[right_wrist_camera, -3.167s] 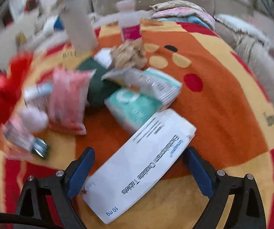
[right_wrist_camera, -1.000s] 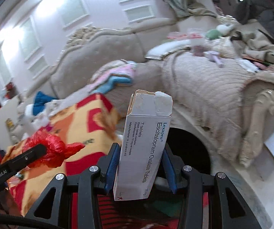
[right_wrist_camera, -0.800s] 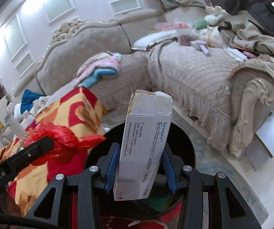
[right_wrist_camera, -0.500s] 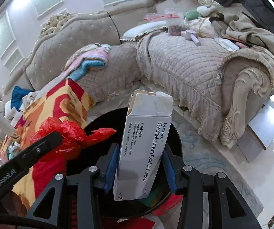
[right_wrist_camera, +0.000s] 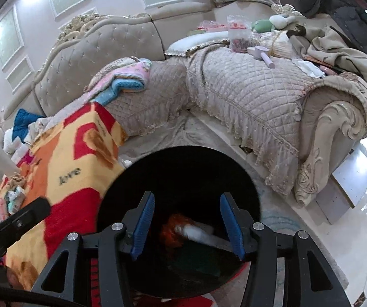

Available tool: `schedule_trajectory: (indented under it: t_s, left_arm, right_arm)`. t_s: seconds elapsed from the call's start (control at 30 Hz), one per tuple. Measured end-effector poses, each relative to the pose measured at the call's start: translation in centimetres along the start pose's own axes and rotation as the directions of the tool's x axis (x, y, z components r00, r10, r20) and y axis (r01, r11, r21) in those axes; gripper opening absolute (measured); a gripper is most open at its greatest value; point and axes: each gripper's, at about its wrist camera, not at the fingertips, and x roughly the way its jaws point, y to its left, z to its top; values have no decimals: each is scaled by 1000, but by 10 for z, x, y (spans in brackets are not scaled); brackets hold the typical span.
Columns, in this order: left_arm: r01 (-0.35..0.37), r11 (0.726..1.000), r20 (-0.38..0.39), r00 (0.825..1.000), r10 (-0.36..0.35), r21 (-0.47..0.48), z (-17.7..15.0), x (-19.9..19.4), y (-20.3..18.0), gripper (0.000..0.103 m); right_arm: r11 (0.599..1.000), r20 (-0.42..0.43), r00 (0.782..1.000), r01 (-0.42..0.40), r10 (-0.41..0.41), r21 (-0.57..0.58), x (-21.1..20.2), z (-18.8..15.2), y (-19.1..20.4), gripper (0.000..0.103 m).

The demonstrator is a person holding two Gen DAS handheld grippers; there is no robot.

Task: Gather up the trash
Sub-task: 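Move both open tools back over the remaining items on the blanket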

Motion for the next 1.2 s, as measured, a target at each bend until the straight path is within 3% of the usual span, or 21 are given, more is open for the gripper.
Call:
schedule_trajectory:
  t_s: [0.13, 0.23, 0.43, 0.57, 0.77, 0.9, 0.97, 1.1, 1.2]
  left_arm:
    - [-39, 999, 39, 998, 40, -13, -11, -40, 33, 69]
    - [-94, 995, 73, 993, 95, -17, -19, -73, 66, 69]
    - [-203, 976, 122, 970, 211, -74, -36, -140, 154, 69]
    - [-284, 945, 143, 941, 307, -164, -49, -184, 219, 69]
    - [-365, 843, 138, 884, 447, -396, -71, -236, 317, 69]
    - [-365, 817, 96, 888, 449, -445, -81, -237, 352, 69]
    - [-341, 833, 77, 908, 412, -436, -78, -228, 361, 69]
    - [-355, 820, 59, 904, 424, -450, -71, -218, 378, 69]
    - [-306, 825, 65, 923, 380, -476, -67, -211, 383, 64]
  right_arm:
    - [998, 30, 998, -53, 54, -34, -7, 0, 30, 53]
    - [994, 45, 995, -85, 89, -72, -8, -2, 57, 66]
    - [965, 37, 984, -166, 177, -201, -6, -12, 127, 66]
    - [937, -14, 974, -223, 228, -268, 3, -21, 161, 66]
    - [901, -97, 959, -282, 265, -329, 19, -35, 199, 66]
    - [887, -127, 954, -298, 270, -354, 26, -40, 214, 66]
    - [884, -134, 954, -300, 270, -359, 28, -41, 217, 66]
    - [876, -149, 953, -303, 265, -375, 33, -44, 225, 66]
    - [872, -147, 954, -299, 261, -388, 31, -46, 228, 66]
